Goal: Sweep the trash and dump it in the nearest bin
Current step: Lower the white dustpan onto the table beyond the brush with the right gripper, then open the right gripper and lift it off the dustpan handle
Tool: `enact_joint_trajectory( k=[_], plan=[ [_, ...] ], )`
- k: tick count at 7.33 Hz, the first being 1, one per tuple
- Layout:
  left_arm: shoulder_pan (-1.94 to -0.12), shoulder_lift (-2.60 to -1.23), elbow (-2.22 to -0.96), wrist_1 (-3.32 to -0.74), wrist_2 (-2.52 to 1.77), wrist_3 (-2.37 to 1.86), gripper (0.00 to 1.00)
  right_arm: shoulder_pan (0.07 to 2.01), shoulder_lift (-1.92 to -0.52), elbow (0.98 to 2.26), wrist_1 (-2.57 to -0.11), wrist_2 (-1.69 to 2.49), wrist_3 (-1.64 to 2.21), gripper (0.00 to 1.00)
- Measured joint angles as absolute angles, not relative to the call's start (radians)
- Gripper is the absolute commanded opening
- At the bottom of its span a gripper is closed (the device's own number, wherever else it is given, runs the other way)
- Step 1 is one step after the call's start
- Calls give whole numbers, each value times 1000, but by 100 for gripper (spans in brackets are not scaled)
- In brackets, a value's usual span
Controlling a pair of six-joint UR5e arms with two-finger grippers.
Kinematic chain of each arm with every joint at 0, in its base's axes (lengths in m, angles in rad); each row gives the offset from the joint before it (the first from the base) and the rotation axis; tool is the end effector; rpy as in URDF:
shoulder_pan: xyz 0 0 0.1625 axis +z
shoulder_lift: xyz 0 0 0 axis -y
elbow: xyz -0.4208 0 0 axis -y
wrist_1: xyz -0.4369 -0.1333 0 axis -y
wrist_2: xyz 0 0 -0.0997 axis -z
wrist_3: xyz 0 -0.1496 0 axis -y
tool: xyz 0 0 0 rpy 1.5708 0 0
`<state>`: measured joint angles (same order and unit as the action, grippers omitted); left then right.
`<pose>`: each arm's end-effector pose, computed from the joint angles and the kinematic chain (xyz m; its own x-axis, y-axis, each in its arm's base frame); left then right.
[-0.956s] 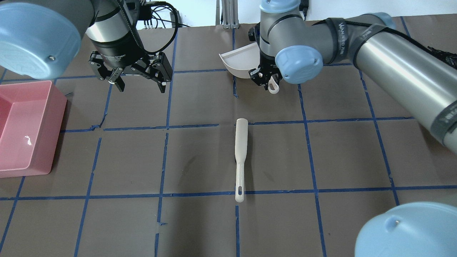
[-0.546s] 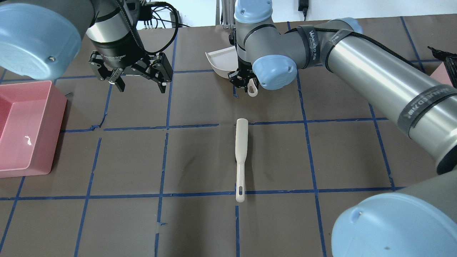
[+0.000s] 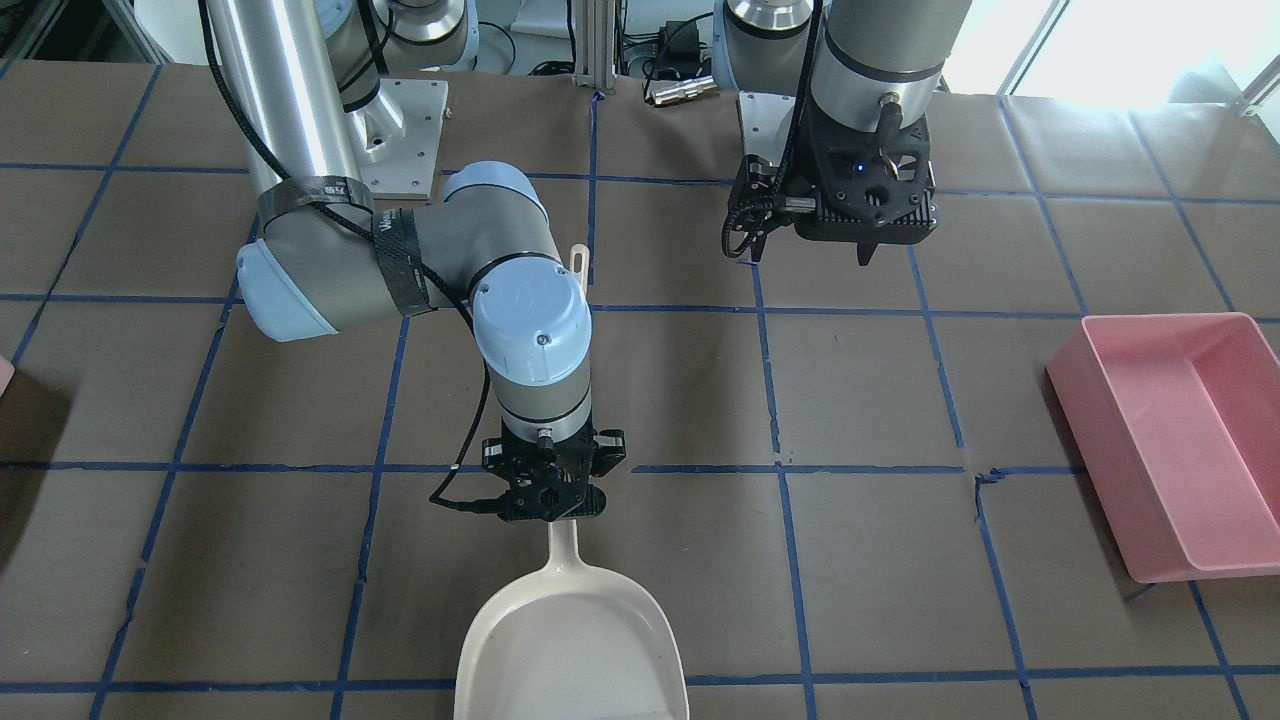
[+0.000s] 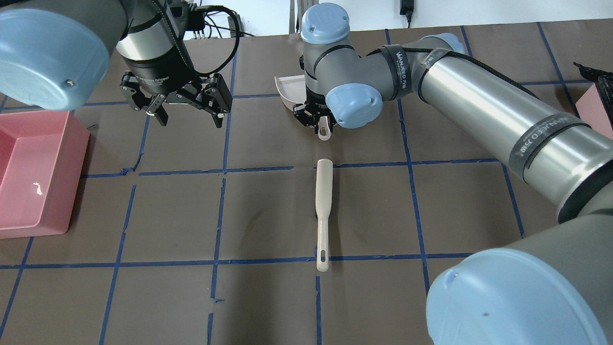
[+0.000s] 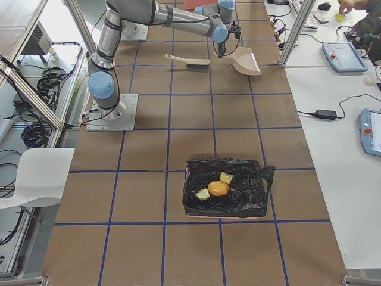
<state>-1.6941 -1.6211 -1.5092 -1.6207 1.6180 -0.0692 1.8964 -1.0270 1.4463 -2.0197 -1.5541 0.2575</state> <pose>-0.1932 -0.5322 0.4345 -0.9972 0.0558 -0.0497 0.0541 0.9979 0.0352 0.3592 -0.6395 0.1982 -0.9974 -0.0686 -0.0237 -0.0680 0.9974 -0.0244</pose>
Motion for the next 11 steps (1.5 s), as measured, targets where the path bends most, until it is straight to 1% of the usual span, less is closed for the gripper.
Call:
enact_joint_trajectory(
  k=[1,2,4,6,8,9,11],
  plan=[
    [-1694,-1620,-1513,-1619,1617,-69,100,1900,-1026,1446,-2020,-1548,264,60],
    [-1694,-1619,-1515,-1619,1617,-69,100,1902,-1025,1447,-2021,-1549,267,73],
    [-1694,-1618,-1517,-1617,1617,-69,100,1903,-1025,1447,-2021,-1547,289,88],
    [-1694,-1617,-1518,-1617,1617,-69,100,1899,-1027,1439,-2019,-1542,333,96],
    [-1694,-1616,-1517,-1617,1616,-69,100,1868,-1037,1417,-1997,-1544,316,97],
    [-1694,-1615,-1517,-1617,1616,-69,100,1852,-1053,1415,-1972,-1546,295,99],
    [-1693,-1615,-1517,-1617,1616,-69,100,1811,-1111,1417,-1891,-1556,224,99]
  ],
)
